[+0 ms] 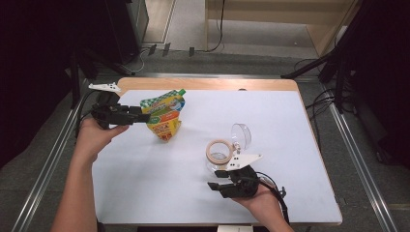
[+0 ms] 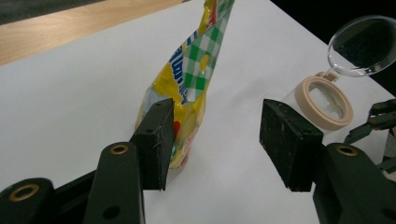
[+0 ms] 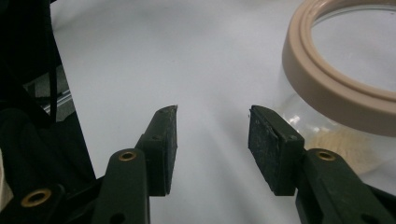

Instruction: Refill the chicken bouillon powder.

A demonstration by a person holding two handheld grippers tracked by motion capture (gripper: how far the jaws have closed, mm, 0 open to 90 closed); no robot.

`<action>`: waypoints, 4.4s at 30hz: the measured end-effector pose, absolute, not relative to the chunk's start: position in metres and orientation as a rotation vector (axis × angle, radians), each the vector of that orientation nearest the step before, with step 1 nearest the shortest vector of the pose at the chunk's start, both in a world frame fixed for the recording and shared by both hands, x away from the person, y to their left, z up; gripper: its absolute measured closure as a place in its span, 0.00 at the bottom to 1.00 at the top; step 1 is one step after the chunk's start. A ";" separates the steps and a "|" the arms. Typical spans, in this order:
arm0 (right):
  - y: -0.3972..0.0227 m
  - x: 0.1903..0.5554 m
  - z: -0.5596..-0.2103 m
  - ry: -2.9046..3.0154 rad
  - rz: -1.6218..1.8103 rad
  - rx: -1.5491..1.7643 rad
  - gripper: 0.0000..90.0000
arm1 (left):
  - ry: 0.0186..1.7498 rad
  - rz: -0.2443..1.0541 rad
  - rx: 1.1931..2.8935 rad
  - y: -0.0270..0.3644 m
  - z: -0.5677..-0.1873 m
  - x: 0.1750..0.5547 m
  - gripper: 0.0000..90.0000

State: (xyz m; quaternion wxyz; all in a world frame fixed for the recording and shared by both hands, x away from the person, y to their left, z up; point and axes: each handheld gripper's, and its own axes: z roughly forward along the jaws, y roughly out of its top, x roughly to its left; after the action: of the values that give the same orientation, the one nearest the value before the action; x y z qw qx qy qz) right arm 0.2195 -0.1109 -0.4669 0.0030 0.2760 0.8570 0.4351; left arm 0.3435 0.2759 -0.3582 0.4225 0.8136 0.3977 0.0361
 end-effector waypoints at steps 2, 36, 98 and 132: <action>-0.108 0.218 -0.468 2.695 1.363 0.863 0.59 | 1.011 0.089 2.052 0.271 -0.366 0.352 0.53; -0.072 0.219 -0.485 2.697 1.398 0.793 0.57 | 1.055 0.097 2.029 0.241 -0.397 0.366 1.00; -0.038 0.234 -0.492 2.415 1.481 0.898 0.78 | 0.659 -0.211 2.158 0.168 -0.306 0.259 1.00; -0.015 0.193 -0.476 2.481 1.475 0.607 0.71 | 0.829 -0.166 2.170 0.146 -0.337 0.272 0.90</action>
State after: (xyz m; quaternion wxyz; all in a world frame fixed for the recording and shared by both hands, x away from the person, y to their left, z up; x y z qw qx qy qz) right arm 0.1931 -0.0145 -0.4758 0.0958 0.2047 0.8373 0.4978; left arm 0.2723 0.1459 -0.3369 0.3953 0.8559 0.3270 -0.0654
